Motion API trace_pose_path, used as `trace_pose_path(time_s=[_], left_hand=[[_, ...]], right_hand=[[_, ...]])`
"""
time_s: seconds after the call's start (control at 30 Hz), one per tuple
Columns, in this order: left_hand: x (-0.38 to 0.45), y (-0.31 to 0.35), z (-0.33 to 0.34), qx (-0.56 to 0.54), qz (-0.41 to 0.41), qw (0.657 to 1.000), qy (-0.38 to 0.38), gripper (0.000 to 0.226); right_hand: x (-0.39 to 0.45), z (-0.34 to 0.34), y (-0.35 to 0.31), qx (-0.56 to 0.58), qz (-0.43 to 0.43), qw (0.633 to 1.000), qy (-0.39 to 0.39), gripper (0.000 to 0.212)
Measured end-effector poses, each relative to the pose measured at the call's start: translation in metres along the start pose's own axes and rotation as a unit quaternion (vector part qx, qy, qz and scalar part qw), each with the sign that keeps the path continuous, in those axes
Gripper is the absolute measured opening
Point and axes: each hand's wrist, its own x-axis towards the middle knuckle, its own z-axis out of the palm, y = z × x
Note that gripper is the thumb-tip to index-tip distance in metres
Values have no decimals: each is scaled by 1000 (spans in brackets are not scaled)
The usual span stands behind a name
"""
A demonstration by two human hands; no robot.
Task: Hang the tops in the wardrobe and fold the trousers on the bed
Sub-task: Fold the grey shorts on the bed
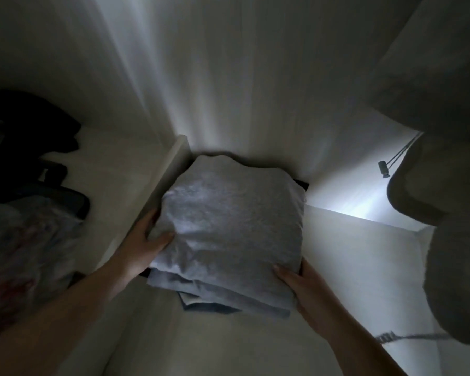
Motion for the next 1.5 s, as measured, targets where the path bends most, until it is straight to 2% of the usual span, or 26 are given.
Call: trace_pose_path(time_s=[0.1,0.13,0.2,0.27,0.3,0.37,0.47,0.57,0.63,0.73,0.83,1.0,1.2,1.3,1.37,1.43,1.5], left_hand=[[-8,-8,11,112,-46,992,-20,35],[-8,-11,17,133,-62,989,-35,33],[-9,-12,24,168,-70,983,-33,46],[-11,-10,24,189,-27,981,12,70],[-11,-10,24,211,4,977,36,78],[-12,-6,26,281,84,952,87,82],[-4,15,44,336,248,900,122,66],[19,36,73,380,324,863,77,60],[37,40,89,404,311,858,54,62],[63,25,100,436,270,856,66,69],[78,0,106,430,241,867,74,73],[102,-17,121,368,245,893,82,72],[113,-25,124,351,257,896,91,71],[117,-21,123,386,246,884,90,71],[110,-11,120,404,215,886,73,73],[101,0,116,416,178,890,54,75],[81,8,110,404,189,893,55,74]], right_hand=[[-7,2,14,-4,38,999,26,47],[-8,2,18,-23,47,998,36,46],[-8,3,19,-70,35,995,56,43],[-9,2,13,-139,-15,986,90,48],[-9,1,10,-203,-51,970,120,57],[-7,3,0,-360,-140,905,179,74],[10,27,-18,-497,-272,805,177,72],[44,52,-33,-594,-296,735,138,66],[67,53,-33,-640,-269,710,121,65],[96,37,-20,-661,-224,706,122,72],[113,30,-6,-662,-224,702,135,75],[144,28,8,-650,-261,698,150,73],[163,27,10,-655,-280,684,157,72],[166,29,1,-677,-247,680,138,74],[157,32,-12,-695,-203,682,100,74],[144,35,-26,-690,-168,700,75,75],[120,40,-33,-667,-175,720,79,77]])
